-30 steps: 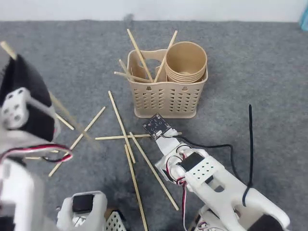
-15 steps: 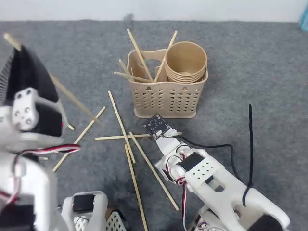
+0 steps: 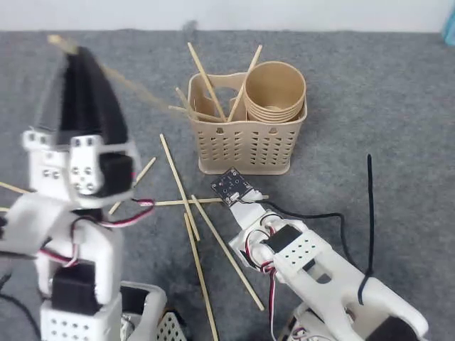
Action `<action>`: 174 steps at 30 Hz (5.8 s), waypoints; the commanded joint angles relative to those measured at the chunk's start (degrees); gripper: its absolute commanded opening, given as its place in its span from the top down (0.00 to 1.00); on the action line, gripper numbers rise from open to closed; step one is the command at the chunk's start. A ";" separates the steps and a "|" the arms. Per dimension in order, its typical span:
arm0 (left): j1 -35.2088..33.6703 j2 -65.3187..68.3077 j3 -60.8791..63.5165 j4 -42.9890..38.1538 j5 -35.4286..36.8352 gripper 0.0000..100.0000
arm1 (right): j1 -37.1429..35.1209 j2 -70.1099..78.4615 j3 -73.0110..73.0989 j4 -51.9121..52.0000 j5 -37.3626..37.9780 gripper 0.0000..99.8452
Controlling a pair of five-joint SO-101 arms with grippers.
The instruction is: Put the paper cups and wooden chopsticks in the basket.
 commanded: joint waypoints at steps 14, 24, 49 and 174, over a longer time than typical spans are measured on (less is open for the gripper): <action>6.42 24.88 -3.03 -14.77 -5.36 0.99 | 0.66 -0.57 -0.26 -0.48 5.36 0.99; 5.27 34.99 1.71 -27.08 -5.36 0.99 | 0.66 -0.57 -0.26 -0.48 5.45 0.99; 7.21 28.75 10.07 -3.08 1.23 0.72 | 0.66 -0.48 -0.26 -0.48 5.45 0.99; -77.80 124.31 -121.19 90.99 -5.19 0.99 | 0.66 -0.22 -0.26 -1.01 5.45 0.99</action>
